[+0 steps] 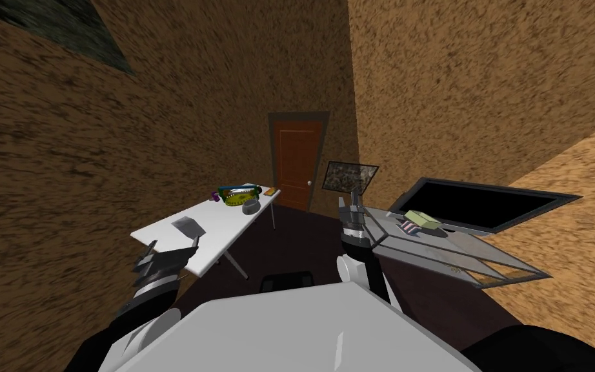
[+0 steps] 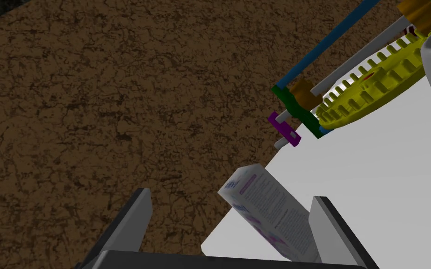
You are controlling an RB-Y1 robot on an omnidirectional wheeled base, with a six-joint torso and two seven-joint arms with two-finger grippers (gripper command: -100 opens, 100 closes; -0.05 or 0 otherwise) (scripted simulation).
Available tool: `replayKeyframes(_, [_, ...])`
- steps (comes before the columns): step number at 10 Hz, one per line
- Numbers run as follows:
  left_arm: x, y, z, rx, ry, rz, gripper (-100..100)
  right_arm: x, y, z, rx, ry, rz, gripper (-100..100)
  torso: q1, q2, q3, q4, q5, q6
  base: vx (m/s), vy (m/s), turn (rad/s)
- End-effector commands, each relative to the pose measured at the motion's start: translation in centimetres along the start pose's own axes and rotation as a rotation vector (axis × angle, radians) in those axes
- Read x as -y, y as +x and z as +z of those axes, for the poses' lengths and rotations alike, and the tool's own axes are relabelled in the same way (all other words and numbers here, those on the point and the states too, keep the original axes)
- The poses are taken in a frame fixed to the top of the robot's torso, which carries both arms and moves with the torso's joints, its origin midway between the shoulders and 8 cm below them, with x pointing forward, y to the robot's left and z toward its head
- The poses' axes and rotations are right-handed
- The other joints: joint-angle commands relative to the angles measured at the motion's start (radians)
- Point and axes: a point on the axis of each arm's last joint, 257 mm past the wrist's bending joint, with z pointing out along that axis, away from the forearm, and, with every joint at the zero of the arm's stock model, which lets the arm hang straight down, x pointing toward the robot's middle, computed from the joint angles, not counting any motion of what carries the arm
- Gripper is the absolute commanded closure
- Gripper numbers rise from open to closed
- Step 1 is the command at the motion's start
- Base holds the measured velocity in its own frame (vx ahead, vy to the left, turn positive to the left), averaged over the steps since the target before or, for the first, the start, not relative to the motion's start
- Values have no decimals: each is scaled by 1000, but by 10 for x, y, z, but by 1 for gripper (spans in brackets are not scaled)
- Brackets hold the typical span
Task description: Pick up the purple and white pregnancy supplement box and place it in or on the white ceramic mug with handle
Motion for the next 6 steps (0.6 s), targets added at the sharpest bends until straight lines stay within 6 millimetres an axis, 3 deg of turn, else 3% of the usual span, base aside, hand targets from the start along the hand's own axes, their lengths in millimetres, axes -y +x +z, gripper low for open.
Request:
replayKeyframes(1, [6, -22, -2, 55, 16, -59, -100, 0, 0, 0, 0, 0, 0, 0, 0, 0, 0, 0, 0, 0, 213, -157, 210])
replayKeyframes(2, [7, -23, -2, 60, 18, -72, -100, 0, 0, 0, 0, 0, 0, 0, 0, -3, -1, -1, 0, 0, 151, -96, 70])
replayKeyframes(6, [24, -70, 0, 169, 74, -212, -100, 0, 0, 0, 0, 0, 0, 0, 4, -3, -2, -1, 1, 0, 178, -91, 159])
